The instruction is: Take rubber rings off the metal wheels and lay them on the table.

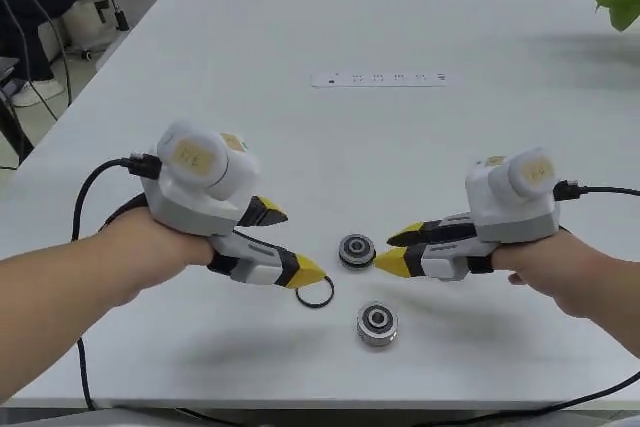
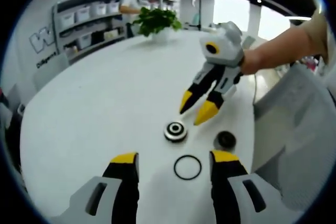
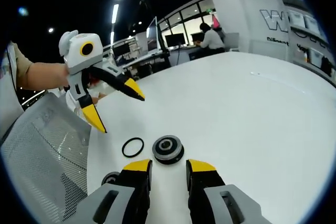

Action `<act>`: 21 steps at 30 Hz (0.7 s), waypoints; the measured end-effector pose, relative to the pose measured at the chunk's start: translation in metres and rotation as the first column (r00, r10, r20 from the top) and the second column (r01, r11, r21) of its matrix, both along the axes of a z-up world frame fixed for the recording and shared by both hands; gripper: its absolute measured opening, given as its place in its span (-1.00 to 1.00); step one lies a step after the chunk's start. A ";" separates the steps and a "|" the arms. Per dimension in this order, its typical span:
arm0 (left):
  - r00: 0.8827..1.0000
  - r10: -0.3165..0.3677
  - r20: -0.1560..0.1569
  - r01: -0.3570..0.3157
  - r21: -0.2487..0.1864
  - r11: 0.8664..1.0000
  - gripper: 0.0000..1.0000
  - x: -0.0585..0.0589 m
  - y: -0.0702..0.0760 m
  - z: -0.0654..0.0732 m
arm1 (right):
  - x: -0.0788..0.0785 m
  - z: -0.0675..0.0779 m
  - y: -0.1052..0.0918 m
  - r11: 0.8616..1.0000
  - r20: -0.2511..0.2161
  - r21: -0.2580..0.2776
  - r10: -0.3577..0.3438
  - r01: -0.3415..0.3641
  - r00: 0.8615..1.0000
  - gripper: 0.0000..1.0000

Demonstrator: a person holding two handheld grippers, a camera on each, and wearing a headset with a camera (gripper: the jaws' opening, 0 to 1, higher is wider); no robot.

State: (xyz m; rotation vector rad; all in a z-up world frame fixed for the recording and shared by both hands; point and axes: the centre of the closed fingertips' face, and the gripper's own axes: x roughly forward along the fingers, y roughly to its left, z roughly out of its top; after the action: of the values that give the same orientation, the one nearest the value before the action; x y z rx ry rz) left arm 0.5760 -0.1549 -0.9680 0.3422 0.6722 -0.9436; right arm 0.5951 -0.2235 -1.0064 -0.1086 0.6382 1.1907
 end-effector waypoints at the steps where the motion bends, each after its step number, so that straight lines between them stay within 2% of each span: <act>1: 1.000 -0.003 0.000 0.003 0.000 1.000 0.08 0.001 -0.001 -0.001 | 0.000 -0.001 0.000 1.000 0.002 -0.004 0.003 -0.003 1.000 -0.54; 6: 1.000 -0.017 0.005 0.017 0.004 1.000 0.02 0.008 -0.005 -0.006 | 0.000 -0.004 0.002 1.000 0.013 -0.016 0.017 -0.017 1.000 -0.56; 8: 0.999 -0.026 0.022 0.026 0.004 1.000 -0.06 0.011 -0.007 -0.007 | 0.000 -0.005 0.004 1.000 0.019 -0.022 0.022 -0.021 1.000 -0.57; 21: 0.998 -0.058 0.014 0.058 0.019 0.998 -0.22 0.019 -0.021 -0.020 | 0.002 -0.007 0.008 0.998 0.040 -0.046 0.043 -0.041 0.998 -0.64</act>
State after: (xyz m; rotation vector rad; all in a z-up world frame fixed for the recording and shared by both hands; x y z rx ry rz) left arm 0.5950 -0.1761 -0.9883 0.3869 0.6612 -0.9898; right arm 0.5967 -0.2153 -1.0135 -0.1853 0.6294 1.2122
